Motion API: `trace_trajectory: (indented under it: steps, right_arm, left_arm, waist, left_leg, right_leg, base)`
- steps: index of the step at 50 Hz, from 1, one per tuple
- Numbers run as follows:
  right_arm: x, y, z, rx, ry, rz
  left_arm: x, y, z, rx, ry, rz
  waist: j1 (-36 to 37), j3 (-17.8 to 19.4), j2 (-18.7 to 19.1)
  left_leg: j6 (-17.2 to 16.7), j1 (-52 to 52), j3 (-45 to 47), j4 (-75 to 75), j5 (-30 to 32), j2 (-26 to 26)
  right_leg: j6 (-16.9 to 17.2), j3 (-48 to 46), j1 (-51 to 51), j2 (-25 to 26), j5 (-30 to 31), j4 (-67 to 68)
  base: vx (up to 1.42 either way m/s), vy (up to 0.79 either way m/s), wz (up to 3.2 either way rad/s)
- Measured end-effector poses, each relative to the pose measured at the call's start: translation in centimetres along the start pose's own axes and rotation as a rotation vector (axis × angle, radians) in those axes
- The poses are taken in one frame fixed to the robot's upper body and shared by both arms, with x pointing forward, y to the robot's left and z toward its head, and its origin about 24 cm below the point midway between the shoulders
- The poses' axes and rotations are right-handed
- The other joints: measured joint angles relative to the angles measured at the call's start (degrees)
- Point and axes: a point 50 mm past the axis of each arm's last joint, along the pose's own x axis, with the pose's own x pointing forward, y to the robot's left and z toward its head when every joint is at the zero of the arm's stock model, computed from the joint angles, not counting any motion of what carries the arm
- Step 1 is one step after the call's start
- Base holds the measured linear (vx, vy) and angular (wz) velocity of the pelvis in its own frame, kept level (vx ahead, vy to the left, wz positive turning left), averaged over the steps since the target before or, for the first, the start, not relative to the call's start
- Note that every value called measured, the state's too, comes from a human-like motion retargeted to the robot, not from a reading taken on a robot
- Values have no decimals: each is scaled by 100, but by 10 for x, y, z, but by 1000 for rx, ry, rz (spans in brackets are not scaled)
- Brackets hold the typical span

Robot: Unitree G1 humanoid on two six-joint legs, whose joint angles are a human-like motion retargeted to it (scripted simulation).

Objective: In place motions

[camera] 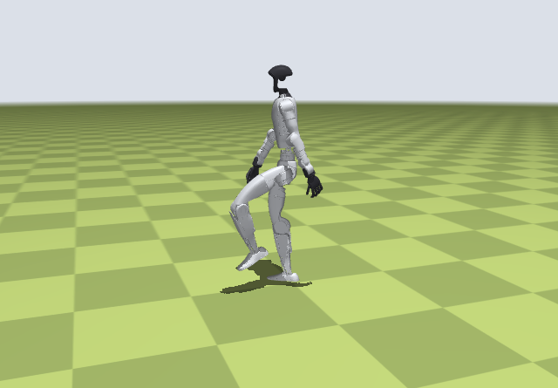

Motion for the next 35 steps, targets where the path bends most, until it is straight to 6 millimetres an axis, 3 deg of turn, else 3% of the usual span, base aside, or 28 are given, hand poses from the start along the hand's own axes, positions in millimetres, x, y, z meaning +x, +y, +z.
trace_trajectory:
  steps: [5,6,7,8,10,12,13,15,17,18,20,23,25,29,32,35]
  right_arm:
    - [-3,46,-59,59,171,107]
    - [-7,56,-78,59,231,139]
    - [-12,67,-96,61,291,171]
    - [-18,76,-113,66,348,201]
    - [-35,90,-153,76,486,251]
    - [-48,93,-176,81,610,263]
    - [-52,93,-182,106,656,246]
    - [-62,93,-196,197,738,190]
    - [-70,91,-205,289,793,188]
    - [-76,94,-210,318,829,212]
    - [-91,106,-226,339,922,255]
    - [-118,128,-253,359,1022,277]
    - [-126,137,-259,384,1038,285]
    - [-110,134,-246,346,958,290]
    - [-99,126,-238,302,896,266]
    - [-78,114,-217,263,791,241]
  left_arm:
    - [1,2,1,-27,-43,10]
    - [0,3,4,-37,-48,17]
    - [-1,5,7,-45,-55,24]
    - [-2,7,12,-46,-66,34]
    - [-4,6,21,-30,-81,46]
    - [-11,-9,52,-12,-137,14]
    - [-17,-18,76,3,-195,-1]
    - [-37,-29,126,56,-342,-16]
    - [-66,-36,175,135,-487,-30]
    - [-79,-37,193,174,-544,-28]
    - [-91,-34,209,223,-626,7]
    - [-95,-34,214,268,-713,82]
    - [-97,-40,216,306,-746,87]
    - [-91,-49,211,315,-713,30]
    - [-68,-49,183,277,-612,6]
    - [-45,-42,147,223,-486,12]
  waist:
    - [-262,-889,306]
    - [-415,-854,340]
    - [-552,-839,407]
    - [-657,-863,538]
    - [-1121,-970,720]
    - [-1515,-1310,933]
    - [-1550,-971,964]
    - [-1636,-392,861]
    - [-2016,21,986]
    - [-2254,131,1068]
    - [-2610,-14,1296]
    - [-2577,-707,1597]
    - [-2385,-891,1659]
    - [-2147,-698,1250]
    - [-1868,-913,1119]
    - [-1618,-820,865]
  left_leg:
    - [-713,2574,73,-3067,385,-873]
    - [-734,3473,89,-4301,671,-1289]
    - [-791,4268,45,-5431,581,-1628]
    - [-920,4854,-114,-6352,-263,-1814]
    - [-874,5736,916,-7586,-903,-1696]
    - [-1089,5149,354,-7791,-583,-1555]
    - [-1013,4998,-191,-7732,-413,-1524]
    - [-919,5191,-321,-7793,-341,-1619]
    - [-924,5159,-290,-7796,-251,-1393]
    - [-951,5094,-301,-7755,-247,-1236]
    - [-948,4747,-567,-7705,-195,-1067]
    - [-967,4299,-325,-7763,-133,-909]
    - [-977,4231,-229,-7755,-137,-841]
    - [-995,4671,-73,-7869,-129,-1112]
    - [-1050,4846,242,-7881,-206,-1227]
    - [-1074,5233,400,-7756,-402,-1370]
  right_leg:
    - [189,19,-60,209,27,-309]
    - [249,-61,138,174,-130,-168]
    - [296,-137,280,195,-261,1]
    - [319,-206,309,328,-342,228]
    - [478,-467,145,448,188,954]
    - [965,-381,-1389,153,1494,3058]
    - [1144,40,-2026,213,1734,4217]
    - [1153,464,-2814,202,1372,5897]
    - [1138,271,-3742,-158,1025,7378]
    - [1146,207,-4183,-161,887,7890]
    - [1215,203,-5143,-101,632,8626]
    - [1170,176,-6111,-221,355,9041]
    - [1138,138,-6135,-240,302,8886]
    - [1118,277,-4905,-165,370,7837]
    - [1025,255,-3526,-4,589,6282]
    - [990,455,-1652,435,938,3873]
  base:
    - [28,8,1]
    - [36,4,36]
    - [39,2,45]
    - [42,5,67]
    - [33,11,125]
    - [-20,13,89]
    - [-41,17,33]
    - [-40,19,49]
    - [-34,14,122]
    - [-19,6,126]
    - [4,-3,77]
    - [29,-12,11]
    - [12,-4,1]
    - [1,1,-36]
    - [19,0,-88]
    - [14,-5,-52]
